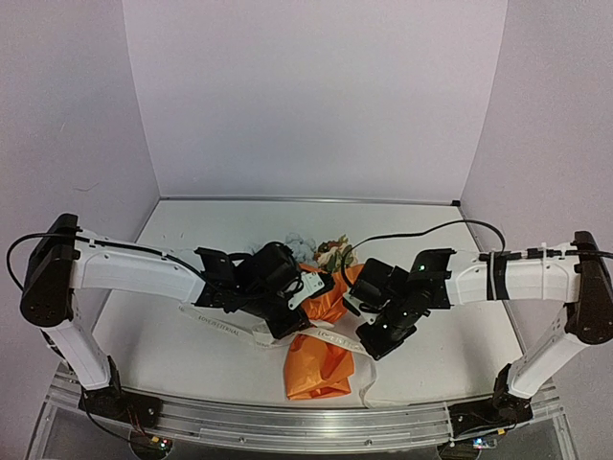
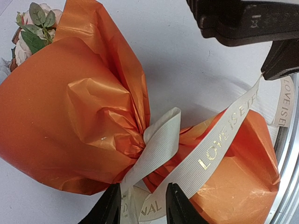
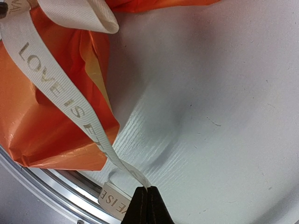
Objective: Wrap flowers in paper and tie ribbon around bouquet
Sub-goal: Cross the half-tied ribbon over the folded bouquet.
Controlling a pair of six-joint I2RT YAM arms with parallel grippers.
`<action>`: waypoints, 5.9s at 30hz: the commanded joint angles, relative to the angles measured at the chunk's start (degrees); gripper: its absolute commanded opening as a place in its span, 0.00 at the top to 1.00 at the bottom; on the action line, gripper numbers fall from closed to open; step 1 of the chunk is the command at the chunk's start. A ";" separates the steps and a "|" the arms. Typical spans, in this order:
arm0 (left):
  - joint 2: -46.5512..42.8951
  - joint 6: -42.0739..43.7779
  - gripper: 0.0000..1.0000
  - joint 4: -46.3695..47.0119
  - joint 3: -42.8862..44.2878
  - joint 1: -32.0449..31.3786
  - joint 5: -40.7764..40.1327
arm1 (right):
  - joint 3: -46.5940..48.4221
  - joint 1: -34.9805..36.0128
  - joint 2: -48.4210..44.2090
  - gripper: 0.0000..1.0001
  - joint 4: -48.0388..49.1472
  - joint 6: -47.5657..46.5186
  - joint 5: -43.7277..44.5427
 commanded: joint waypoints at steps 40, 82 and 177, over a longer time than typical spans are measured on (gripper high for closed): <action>-3.51 -0.60 1.00 7.98 -1.46 2.97 6.18 | 3.18 -3.55 9.89 1.00 27.32 18.72 -4.37; -4.03 -0.88 0.79 3.81 0.06 4.99 10.74 | -3.75 -8.53 15.77 1.00 54.07 26.02 -11.29; 14.76 -26.44 1.00 -5.22 22.41 14.15 44.57 | -12.11 -8.50 -4.04 0.75 34.41 13.33 -6.03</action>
